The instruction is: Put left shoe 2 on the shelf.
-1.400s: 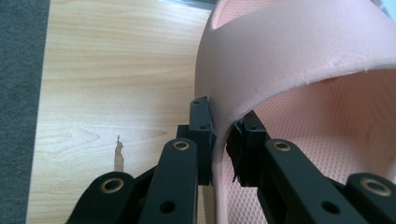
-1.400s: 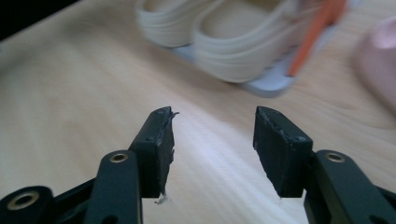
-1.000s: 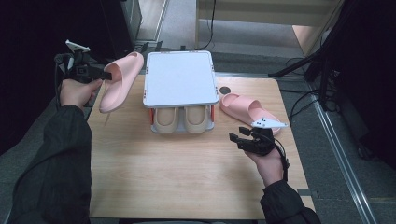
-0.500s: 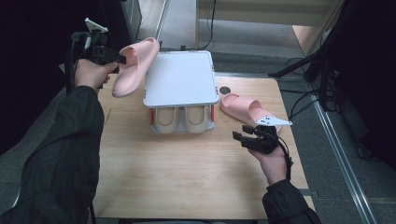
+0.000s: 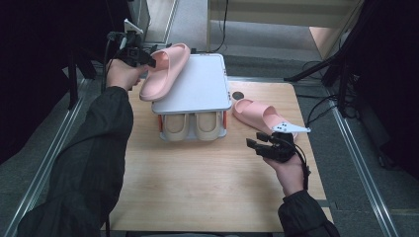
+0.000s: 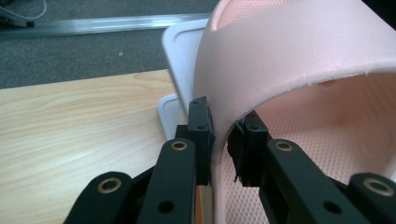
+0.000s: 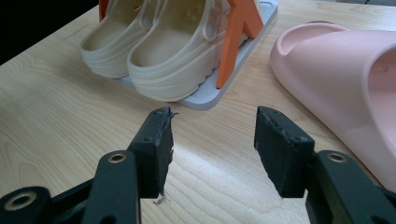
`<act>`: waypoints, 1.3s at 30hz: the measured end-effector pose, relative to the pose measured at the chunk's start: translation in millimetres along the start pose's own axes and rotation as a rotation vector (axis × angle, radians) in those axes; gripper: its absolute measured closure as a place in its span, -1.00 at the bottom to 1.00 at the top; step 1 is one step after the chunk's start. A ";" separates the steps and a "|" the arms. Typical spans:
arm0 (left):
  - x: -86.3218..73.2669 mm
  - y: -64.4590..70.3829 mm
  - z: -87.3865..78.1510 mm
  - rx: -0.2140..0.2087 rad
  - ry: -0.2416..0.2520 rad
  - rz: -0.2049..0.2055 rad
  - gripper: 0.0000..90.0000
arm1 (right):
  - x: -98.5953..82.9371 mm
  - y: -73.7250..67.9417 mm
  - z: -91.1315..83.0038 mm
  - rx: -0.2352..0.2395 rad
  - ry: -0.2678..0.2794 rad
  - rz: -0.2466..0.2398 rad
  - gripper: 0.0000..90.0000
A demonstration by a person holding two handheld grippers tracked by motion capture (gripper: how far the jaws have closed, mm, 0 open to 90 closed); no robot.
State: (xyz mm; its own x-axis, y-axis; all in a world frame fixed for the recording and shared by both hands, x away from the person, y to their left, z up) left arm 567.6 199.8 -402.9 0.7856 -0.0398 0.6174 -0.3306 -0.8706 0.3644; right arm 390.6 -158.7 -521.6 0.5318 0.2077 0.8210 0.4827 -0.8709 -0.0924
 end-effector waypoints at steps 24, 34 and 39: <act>-10.2 29.5 8.5 -0.064 -0.032 0.011 0.42 | 1.4 0.5 4.3 -0.008 -0.002 0.010 0.06; -14.8 29.9 1.5 -0.087 -0.043 0.046 0.30 | 1.6 -0.9 4.6 -0.008 -0.004 0.007 0.06; -16.5 27.2 -15.7 -0.084 -0.025 0.080 0.21 | 5.9 -3.1 6.9 0.020 0.013 -0.010 0.07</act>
State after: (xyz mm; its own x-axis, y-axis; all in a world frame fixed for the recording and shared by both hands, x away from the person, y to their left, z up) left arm 537.5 184.5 -392.2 0.7672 -0.1209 0.6299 -0.4347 -0.8201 0.3721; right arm 396.9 -151.8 -520.3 0.5177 0.2107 0.8292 0.5017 -0.8598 -0.0947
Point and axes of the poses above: each handheld gripper's, and its own axes: z roughly forward along the jaws, x roughly out of its top, y roughly to its right, the point moved 10 cm from there along z, roughly forward along the jaws, and after that the axes turned 12 degrees about -x, right-handed, at the moved point
